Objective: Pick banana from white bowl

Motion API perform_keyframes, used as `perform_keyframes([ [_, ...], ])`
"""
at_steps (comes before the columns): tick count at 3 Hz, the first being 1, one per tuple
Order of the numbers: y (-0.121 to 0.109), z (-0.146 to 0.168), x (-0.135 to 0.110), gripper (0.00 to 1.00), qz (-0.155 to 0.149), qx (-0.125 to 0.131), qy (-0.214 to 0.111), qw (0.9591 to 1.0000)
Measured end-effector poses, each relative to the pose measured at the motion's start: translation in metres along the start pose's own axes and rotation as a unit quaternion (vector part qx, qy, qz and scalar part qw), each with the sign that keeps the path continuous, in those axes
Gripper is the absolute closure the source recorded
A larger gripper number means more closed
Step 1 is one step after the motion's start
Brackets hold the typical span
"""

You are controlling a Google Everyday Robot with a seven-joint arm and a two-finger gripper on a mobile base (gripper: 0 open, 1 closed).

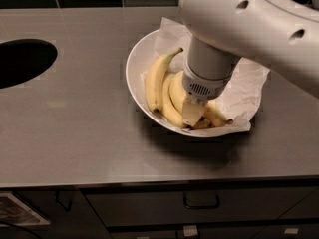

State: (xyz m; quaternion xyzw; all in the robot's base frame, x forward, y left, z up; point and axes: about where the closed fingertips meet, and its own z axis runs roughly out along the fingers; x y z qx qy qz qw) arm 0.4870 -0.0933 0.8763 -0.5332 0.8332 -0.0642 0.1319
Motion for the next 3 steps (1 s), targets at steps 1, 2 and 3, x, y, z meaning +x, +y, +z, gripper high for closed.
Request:
perform_keyframes([
  [1,-0.001,-0.005,0.001,1.0,0.0,0.005,-0.011,0.9999],
  [2,-0.003,-0.019,0.001,1.0,-0.001,0.02,-0.03,0.9994],
  [3,-0.005,-0.036,0.003,1.0,-0.005,0.035,-0.052,0.998],
])
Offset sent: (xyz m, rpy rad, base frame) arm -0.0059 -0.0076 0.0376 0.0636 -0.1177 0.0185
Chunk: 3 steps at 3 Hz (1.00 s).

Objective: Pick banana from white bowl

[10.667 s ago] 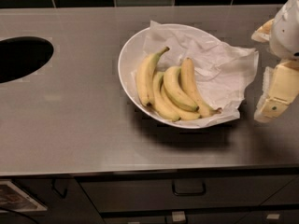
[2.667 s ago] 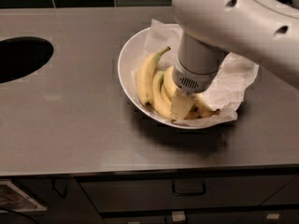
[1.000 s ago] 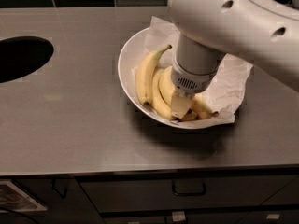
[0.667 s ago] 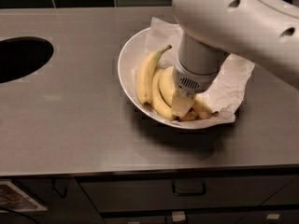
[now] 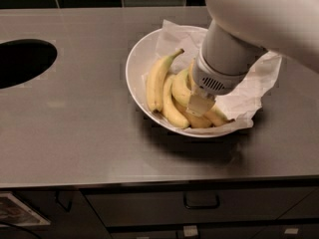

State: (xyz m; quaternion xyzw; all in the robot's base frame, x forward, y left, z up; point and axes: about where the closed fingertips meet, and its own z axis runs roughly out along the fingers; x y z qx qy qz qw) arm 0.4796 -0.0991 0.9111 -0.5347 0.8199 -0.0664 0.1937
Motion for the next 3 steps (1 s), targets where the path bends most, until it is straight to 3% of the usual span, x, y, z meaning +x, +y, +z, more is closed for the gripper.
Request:
perform_keyframes([
  [3,-0.003,-0.029,0.001,1.0,-0.02,-0.01,-0.086,0.996],
])
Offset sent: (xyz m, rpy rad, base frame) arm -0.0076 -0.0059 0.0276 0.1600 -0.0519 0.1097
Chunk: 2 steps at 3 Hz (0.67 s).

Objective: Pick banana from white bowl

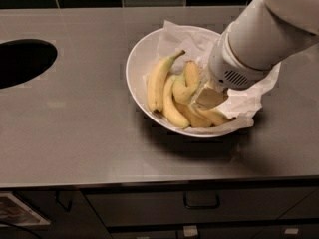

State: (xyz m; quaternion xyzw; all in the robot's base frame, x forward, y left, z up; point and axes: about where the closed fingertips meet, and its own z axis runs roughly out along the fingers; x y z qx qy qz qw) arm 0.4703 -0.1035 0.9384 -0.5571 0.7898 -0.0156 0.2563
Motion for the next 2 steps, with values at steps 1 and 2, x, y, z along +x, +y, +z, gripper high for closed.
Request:
perform_keyframes([
  [1,0.0022,-0.0098,-0.0045,1.0,-0.009,0.003,-0.019,0.9998],
  [2,0.0036,-0.0178,-0.0085,1.0,-0.017,0.004,-0.033,0.9993],
])
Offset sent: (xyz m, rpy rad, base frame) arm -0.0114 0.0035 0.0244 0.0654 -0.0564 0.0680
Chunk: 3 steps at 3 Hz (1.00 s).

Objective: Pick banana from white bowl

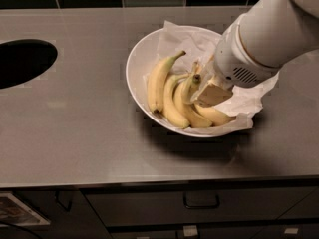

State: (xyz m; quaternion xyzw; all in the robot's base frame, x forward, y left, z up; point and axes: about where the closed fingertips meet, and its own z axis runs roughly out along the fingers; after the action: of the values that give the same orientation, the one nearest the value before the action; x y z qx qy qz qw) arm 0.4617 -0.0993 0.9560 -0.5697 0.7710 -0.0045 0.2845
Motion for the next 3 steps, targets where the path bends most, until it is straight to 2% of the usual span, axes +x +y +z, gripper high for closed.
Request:
perform_keyframes([
  [1,-0.003,-0.013,-0.01,1.0,-0.008,0.004,-0.019,0.9998],
  [3,-0.004,-0.024,-0.014,1.0,-0.014,0.008,-0.033,0.9993],
])
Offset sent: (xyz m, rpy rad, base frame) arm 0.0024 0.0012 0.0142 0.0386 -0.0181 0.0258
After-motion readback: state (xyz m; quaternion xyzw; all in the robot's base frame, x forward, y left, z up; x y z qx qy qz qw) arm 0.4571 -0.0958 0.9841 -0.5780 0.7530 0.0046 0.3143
